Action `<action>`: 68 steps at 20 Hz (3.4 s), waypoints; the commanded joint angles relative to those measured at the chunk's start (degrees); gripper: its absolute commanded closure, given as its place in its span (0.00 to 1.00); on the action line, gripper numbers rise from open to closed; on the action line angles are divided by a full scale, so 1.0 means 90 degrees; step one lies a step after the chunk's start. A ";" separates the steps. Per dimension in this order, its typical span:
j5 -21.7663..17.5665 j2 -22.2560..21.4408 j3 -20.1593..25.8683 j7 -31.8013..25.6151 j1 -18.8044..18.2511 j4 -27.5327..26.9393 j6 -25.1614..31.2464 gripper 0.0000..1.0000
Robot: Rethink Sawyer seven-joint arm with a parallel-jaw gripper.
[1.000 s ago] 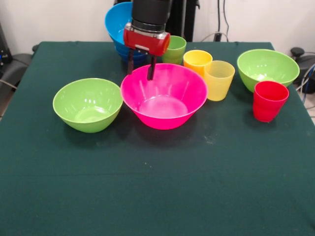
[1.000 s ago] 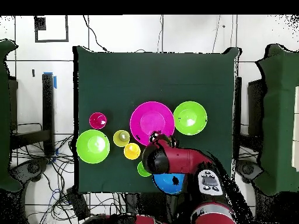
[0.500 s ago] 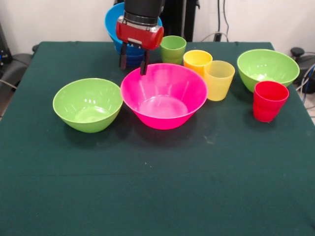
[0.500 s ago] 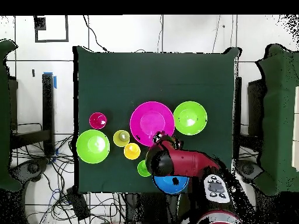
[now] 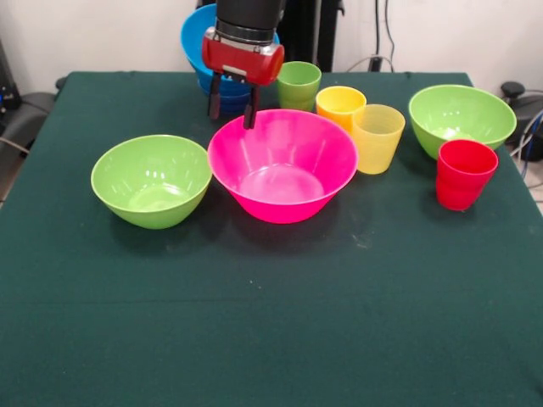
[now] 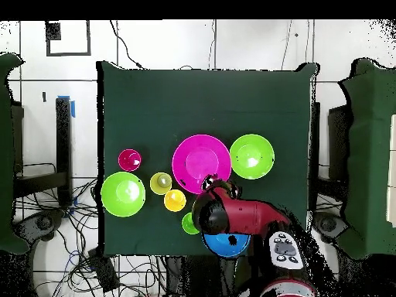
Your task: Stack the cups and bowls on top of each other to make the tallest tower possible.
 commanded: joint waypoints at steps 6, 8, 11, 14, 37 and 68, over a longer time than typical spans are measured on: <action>-0.0278 0.0733 0.0260 0.0467 0.0283 -0.0099 -0.0477 0.00; -0.0232 0.0903 0.0186 0.0518 0.0366 -0.0171 -0.0650 0.00; -0.0177 0.1141 0.0164 0.0572 0.0403 -0.0241 -0.0905 0.00; -0.0163 0.1209 0.0167 0.0550 0.0383 -0.0280 -0.0967 0.00; -0.0085 0.1823 0.0191 0.0439 0.0353 -0.0799 -0.1336 0.00; 0.0034 0.0492 0.0219 0.0164 0.0600 -0.0422 0.0109 1.00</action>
